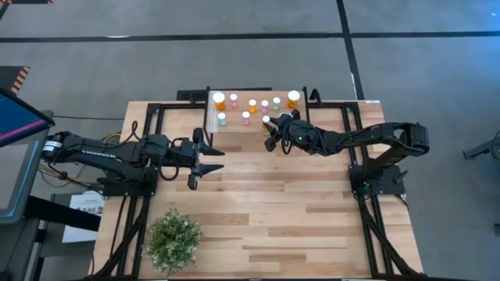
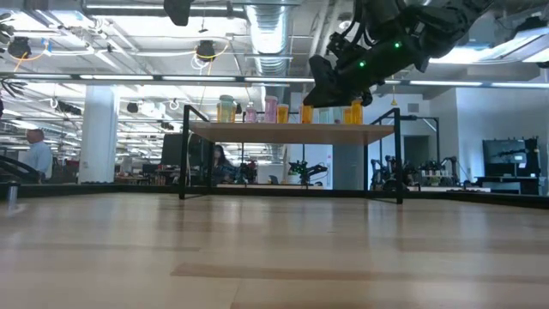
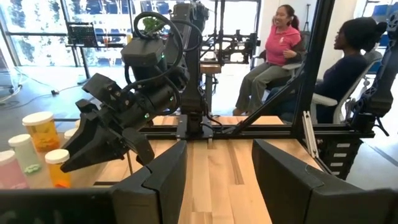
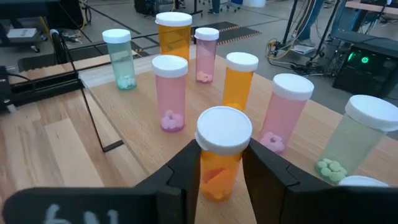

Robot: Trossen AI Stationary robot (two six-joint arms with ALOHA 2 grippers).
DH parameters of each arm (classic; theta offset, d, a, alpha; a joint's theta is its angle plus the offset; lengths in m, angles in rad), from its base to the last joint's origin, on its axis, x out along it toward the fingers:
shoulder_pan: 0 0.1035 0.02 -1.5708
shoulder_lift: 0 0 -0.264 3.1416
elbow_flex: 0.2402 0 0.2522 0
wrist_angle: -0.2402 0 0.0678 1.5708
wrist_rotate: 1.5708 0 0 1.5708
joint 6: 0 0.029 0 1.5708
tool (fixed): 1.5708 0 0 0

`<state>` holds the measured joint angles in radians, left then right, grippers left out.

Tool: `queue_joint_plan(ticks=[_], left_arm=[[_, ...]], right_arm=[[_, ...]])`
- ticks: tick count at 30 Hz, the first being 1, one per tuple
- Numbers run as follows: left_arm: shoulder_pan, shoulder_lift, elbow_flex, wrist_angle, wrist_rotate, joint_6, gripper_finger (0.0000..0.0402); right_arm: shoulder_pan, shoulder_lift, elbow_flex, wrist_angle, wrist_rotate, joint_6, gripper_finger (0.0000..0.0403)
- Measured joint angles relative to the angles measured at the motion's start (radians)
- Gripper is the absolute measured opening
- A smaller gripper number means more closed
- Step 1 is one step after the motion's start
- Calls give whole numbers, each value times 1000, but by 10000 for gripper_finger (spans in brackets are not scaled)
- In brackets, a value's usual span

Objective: Pick and place medicine bottles onto shelf by color
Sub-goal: Put the orange pill bottle on the shelf, then return to Home Position

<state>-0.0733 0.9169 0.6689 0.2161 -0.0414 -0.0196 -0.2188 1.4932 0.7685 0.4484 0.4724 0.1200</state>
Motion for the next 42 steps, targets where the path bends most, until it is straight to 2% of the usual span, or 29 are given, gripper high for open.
queue_joint_plan(ticks=[6, 12, 29, 42], left_arm=[[0, 0, 0, 0, 0, 0, 170], [0, 0, 0, -7, 0, 1, 170], [0, 0, 0, -48, 0, 1, 170], [0, 0, 0, -46, -25, 1, 170]], right_arm=[[0, 2, -1, -5, -4, 1, 176], [2, 2, 30, -10, -4, -3, 196], [3, -2, 99, -127, 7, -14, 200], [37, -40, 109, -189, 68, -14, 200]])
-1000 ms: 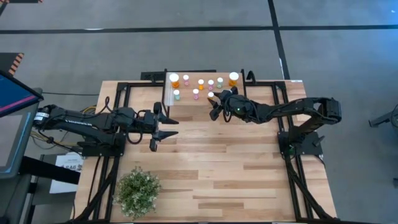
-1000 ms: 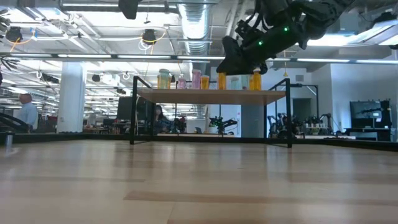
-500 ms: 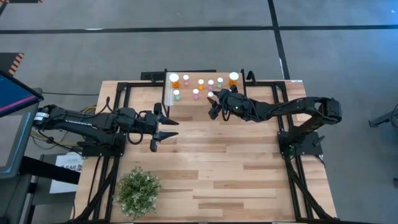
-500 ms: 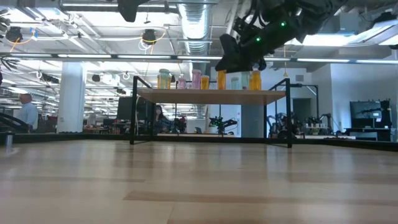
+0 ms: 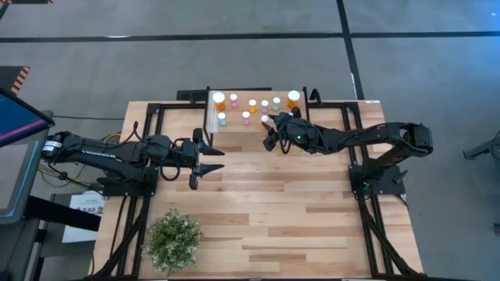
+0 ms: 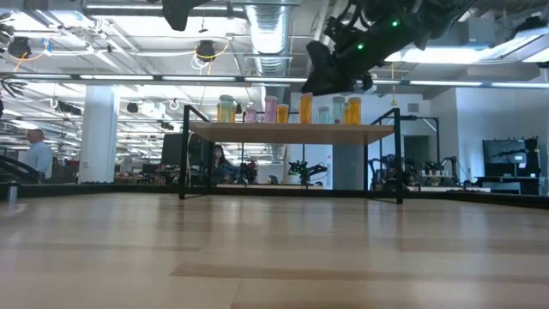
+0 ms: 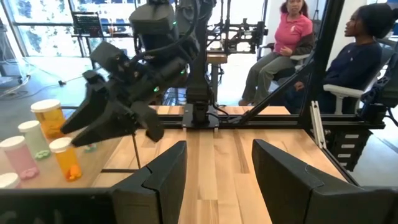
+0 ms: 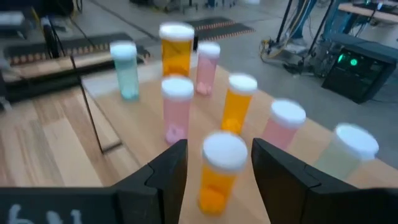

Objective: Pick and place medicine bottles onto shelf by color
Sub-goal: Return to Home Position

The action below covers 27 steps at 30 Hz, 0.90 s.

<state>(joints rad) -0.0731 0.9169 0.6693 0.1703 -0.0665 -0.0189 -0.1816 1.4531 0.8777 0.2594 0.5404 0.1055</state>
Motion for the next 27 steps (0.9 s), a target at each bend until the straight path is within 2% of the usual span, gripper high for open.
queue_joint_plan(ticks=[5, 13, 19, 22, 27], left_arm=[[0, 0, 0, 1, -1, 0, 170], [0, -34, 0, -12, -1, 26, 170], [0, -161, 0, -123, 0, 34, 170], [0, -230, -3, -181, 0, 34, 170], [0, -348, -75, -172, 1, 33, 170]], right_arm=[[13, -57, -1, -35, 40, -2, 197], [76, -207, -1, -137, 31, -51, 195], [183, -344, -9, -254, -16, -141, 178], [235, -424, -61, -267, -20, -178, 162], [305, -587, -183, -252, -21, -187, 127]])
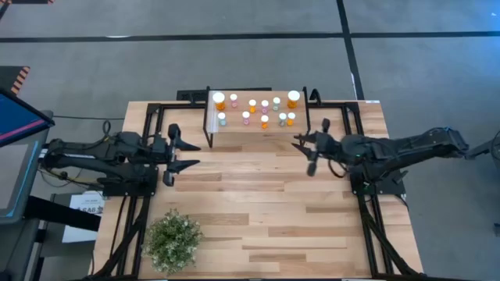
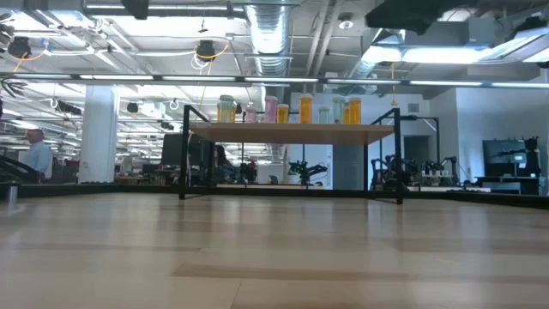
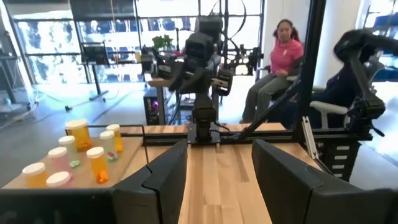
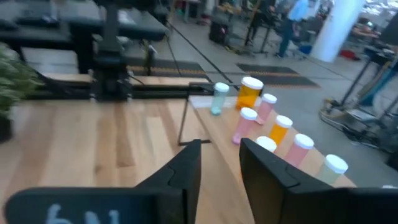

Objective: Pick and place medicine bottles onto shelf by color
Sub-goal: Return to Home Position

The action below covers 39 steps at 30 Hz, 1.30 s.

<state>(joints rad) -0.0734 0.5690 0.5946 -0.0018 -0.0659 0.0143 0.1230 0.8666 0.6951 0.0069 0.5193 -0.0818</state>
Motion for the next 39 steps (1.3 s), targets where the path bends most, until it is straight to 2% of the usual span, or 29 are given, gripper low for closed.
queue_joint_plan(ticks=[7, 18, 21, 28, 35, 39], left_arm=[[0, -199, -131, 27, -1, -19, 170], [0, -399, -275, 54, -85, 0, 170], [0, -452, -313, 51, -92, 3, 163], [0, -571, -437, 89, -78, -26, 100], [0, -567, -495, 135, -69, -38, 11], [0, -567, -540, 188, -52, -45, 5]], right_arm=[[48, -261, -213, 63, -130, 2, 77], [61, -610, -444, 129, -198, -27, 12], [60, -692, -490, 130, -234, -56, 6], [60, -864, -597, 113, -263, -78, 6], [60, -866, -679, 137, -263, -61, 5], [60, -863, -686, 117, -270, -50, 4]])
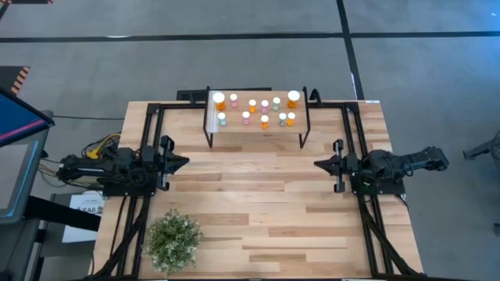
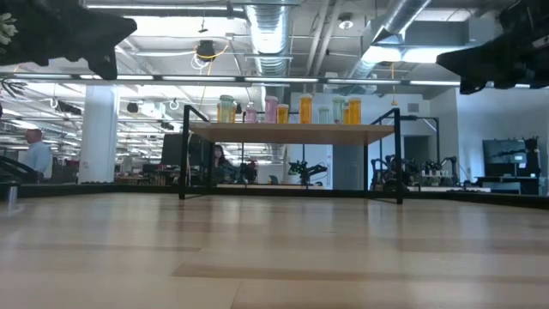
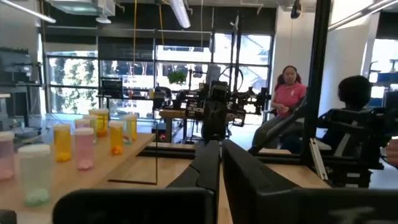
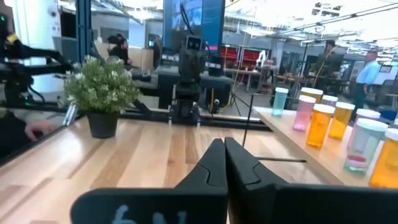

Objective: Pick and place medicine bottles onto shelf by color
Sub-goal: Return to Home Position

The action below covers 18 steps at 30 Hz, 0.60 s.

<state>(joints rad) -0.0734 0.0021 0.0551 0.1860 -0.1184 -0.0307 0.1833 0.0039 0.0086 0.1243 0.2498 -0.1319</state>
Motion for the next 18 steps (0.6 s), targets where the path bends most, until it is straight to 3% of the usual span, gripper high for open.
queue_joint_plan(ticks=[5, 18], left_arm=[[0, 1, -44, 44, 7, -8, 1], [0, 2, -45, -105, 56, -54, 1]], right_arm=[[0, -2, 0, -23, -31, 5, 3], [0, -1, -2, -68, -44, 10, 9]])
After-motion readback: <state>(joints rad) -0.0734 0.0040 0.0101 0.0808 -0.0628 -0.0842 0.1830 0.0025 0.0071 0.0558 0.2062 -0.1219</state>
